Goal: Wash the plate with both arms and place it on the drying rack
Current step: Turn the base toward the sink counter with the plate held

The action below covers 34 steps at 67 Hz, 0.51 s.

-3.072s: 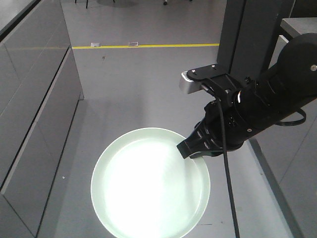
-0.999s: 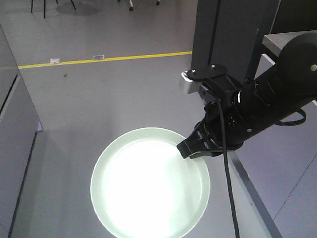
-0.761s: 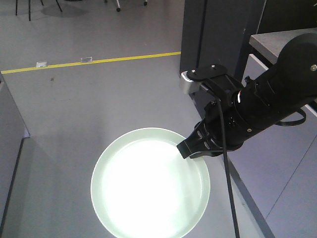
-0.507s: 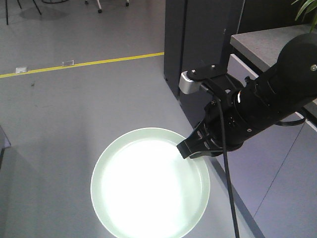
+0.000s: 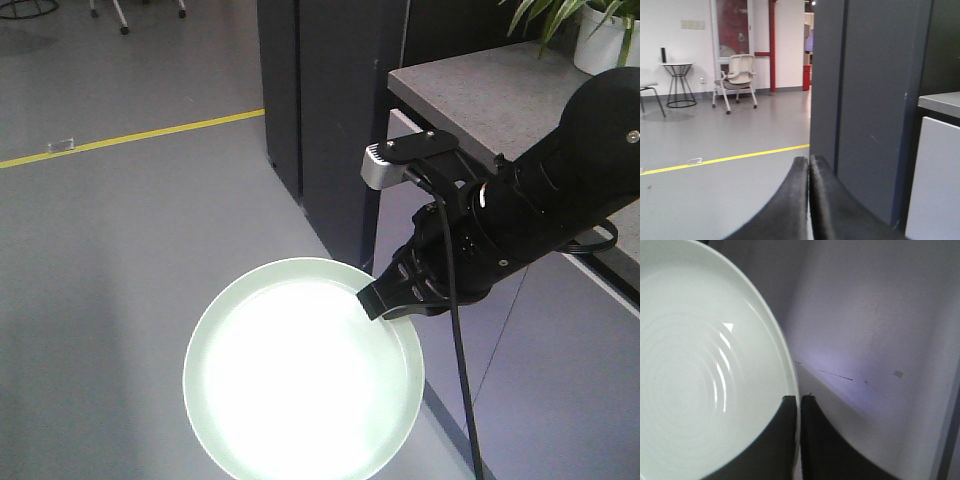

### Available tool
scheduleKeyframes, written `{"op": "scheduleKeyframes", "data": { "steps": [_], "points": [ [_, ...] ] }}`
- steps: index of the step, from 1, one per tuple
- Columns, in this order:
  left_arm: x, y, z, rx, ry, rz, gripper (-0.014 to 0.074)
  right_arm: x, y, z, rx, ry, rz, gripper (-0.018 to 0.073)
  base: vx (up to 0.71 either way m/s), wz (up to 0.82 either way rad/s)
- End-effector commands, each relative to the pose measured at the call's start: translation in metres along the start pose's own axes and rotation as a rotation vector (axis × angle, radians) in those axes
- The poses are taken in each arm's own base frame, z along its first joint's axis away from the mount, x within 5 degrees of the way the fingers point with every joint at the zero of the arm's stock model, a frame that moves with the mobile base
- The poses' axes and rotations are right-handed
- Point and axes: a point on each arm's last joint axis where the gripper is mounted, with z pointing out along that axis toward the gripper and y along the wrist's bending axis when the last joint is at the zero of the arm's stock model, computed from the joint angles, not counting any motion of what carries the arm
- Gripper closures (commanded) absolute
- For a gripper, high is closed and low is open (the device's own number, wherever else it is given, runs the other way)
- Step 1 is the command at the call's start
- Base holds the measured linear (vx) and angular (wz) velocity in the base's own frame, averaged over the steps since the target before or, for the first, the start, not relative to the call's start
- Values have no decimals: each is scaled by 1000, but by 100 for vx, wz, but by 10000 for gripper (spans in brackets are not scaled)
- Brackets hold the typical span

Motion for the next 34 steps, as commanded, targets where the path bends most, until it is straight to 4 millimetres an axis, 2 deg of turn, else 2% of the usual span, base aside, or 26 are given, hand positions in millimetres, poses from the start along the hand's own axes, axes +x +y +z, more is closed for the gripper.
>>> {"op": "scheduleKeyframes", "data": {
  "steps": [1,34],
  "points": [
    [-15,-1,-2,12,-113,-5,603,-6,6,-20,-5,-98,-16,561,8,-30],
    [-15,-1,-2,12,-113,-5,603,-6,6,-20,-5,-98,-16,561,9,-34]
  ]
}}
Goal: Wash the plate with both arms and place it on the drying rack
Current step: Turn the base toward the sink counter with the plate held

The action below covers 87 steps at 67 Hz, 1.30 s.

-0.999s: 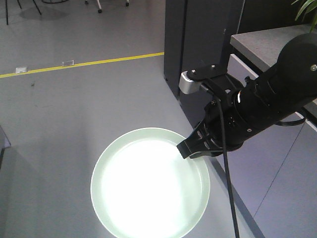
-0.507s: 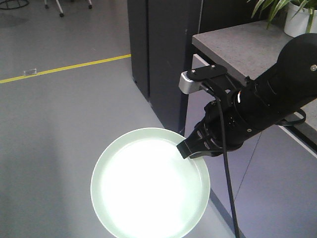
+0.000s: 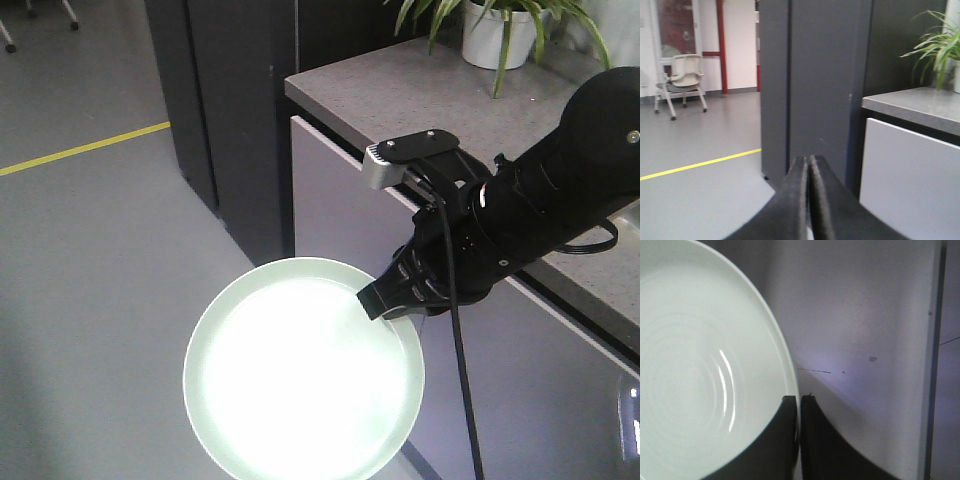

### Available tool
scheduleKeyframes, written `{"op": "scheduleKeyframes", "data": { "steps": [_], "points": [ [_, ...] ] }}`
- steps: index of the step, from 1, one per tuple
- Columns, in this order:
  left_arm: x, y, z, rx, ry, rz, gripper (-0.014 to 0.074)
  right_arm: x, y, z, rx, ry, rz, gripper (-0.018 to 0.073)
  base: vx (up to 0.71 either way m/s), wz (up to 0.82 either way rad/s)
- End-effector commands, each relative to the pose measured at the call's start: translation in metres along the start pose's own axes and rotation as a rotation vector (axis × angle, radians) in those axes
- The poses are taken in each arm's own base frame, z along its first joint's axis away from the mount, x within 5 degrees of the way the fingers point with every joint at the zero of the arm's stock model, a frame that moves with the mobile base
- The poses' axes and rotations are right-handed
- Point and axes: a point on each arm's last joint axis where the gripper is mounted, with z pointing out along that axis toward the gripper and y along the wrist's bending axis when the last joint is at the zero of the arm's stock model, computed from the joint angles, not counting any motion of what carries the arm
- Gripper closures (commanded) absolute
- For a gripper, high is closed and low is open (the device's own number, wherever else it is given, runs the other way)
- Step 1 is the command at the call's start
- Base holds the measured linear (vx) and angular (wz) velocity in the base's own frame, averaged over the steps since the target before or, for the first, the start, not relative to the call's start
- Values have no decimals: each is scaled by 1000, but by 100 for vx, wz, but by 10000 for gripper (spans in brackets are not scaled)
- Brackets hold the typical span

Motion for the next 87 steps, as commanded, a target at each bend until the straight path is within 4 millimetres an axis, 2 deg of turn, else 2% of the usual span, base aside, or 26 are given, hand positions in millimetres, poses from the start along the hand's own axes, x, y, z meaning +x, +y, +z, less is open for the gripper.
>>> {"op": "scheduleKeyframes", "data": {
  "steps": [1,87],
  "points": [
    [-15,-1,-2,12,-113,-5,603,-6,6,-20,-5,-98,-16,561,10,-39],
    [-15,-1,-2,12,-113,-5,603,-6,6,-20,-5,-98,-16,561,10,-34]
  ]
}}
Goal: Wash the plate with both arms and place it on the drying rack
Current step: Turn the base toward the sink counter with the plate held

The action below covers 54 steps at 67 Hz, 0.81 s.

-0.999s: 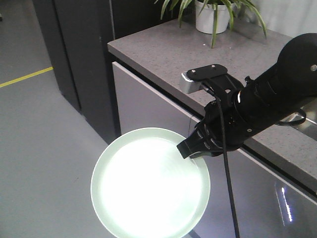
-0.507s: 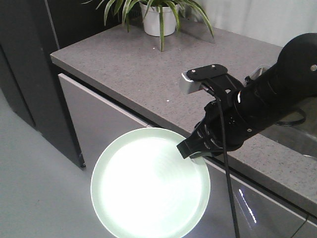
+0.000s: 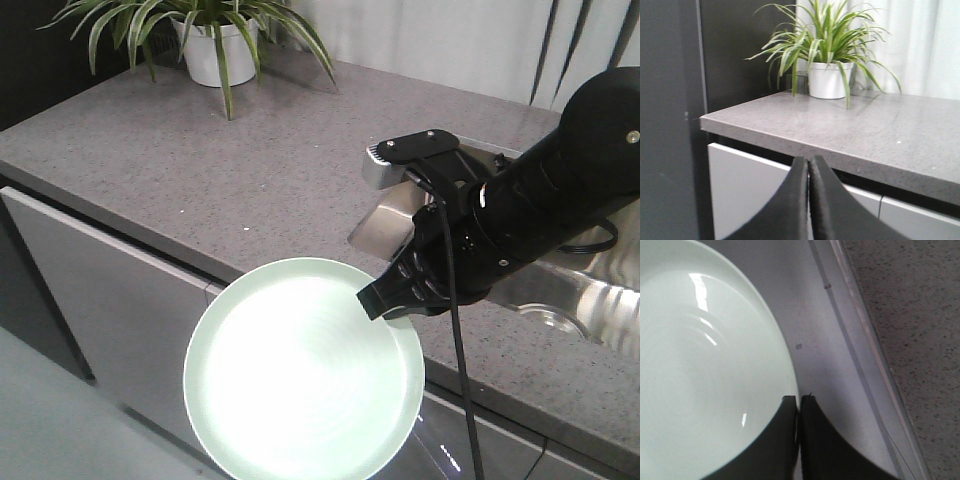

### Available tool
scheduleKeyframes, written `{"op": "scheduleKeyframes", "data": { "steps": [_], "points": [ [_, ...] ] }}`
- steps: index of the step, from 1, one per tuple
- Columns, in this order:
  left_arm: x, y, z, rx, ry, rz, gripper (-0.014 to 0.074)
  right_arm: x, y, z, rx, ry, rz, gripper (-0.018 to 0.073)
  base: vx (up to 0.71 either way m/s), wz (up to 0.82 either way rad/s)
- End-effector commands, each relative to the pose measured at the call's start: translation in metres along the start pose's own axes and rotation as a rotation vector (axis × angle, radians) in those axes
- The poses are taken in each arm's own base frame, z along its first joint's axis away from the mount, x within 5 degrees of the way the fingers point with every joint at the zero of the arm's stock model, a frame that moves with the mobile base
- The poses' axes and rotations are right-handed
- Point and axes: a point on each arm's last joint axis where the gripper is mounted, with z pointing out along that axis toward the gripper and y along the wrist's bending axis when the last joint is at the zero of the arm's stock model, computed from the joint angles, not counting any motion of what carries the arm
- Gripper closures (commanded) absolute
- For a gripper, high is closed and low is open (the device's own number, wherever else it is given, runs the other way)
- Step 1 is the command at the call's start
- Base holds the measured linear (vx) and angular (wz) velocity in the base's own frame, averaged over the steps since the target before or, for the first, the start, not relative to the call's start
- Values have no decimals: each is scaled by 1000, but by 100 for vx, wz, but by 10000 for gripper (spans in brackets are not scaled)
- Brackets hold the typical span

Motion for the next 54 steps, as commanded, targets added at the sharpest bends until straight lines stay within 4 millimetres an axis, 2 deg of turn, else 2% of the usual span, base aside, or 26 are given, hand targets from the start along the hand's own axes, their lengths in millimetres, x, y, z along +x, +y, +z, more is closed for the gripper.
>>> {"op": "scheduleKeyframes", "data": {
  "steps": [1,54],
  "points": [
    [-15,-1,-2,12,-113,-5,603,-6,6,-20,-5,-98,-16,561,10,-29],
    [-15,-1,-2,12,-113,-5,603,-6,6,-20,-5,-98,-16,561,7,-24]
  ]
}}
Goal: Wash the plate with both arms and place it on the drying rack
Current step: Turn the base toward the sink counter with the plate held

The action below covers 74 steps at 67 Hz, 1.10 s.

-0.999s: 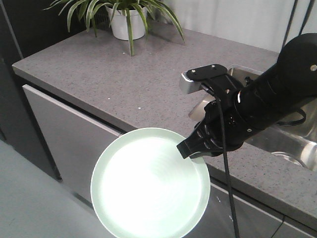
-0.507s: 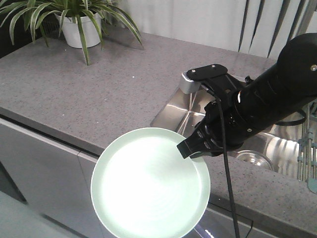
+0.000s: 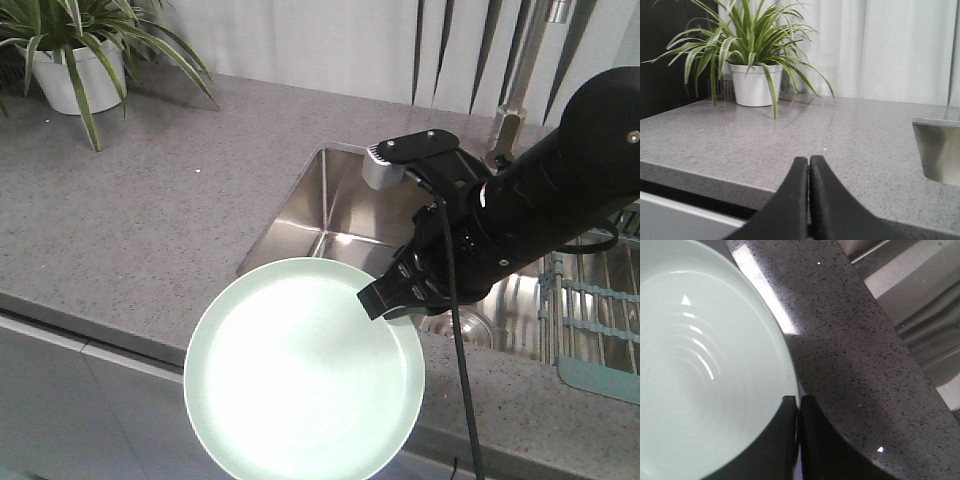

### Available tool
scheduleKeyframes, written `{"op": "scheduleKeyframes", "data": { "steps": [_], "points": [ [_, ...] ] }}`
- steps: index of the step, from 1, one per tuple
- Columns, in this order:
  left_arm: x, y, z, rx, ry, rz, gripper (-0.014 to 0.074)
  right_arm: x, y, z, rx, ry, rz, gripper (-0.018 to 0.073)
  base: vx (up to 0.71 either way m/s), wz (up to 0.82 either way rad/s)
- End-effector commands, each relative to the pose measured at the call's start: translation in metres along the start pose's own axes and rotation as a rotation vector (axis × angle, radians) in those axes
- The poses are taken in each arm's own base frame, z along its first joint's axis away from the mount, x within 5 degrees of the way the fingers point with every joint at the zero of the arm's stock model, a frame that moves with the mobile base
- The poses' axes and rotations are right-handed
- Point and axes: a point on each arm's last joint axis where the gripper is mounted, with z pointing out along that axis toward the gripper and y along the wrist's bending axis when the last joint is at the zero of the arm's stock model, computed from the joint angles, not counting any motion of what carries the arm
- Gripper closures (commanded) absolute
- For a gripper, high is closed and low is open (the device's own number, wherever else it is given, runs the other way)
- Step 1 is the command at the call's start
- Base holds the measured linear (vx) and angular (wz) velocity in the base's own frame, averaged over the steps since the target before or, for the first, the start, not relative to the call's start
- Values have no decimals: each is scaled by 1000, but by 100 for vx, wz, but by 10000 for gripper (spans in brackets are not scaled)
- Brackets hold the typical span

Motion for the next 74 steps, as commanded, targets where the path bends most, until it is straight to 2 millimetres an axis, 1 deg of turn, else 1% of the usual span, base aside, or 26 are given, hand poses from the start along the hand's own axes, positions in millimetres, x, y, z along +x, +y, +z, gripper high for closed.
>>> {"op": "scheduleKeyframes", "data": {
  "steps": [1,74],
  "points": [
    [-15,-1,-2,12,-113,-5,603,-6,6,-20,-5,-98,-16,561,6,-20],
    [-15,-1,-2,12,-113,-5,603,-6,6,-20,-5,-99,-16,561,6,-13]
  ]
}}
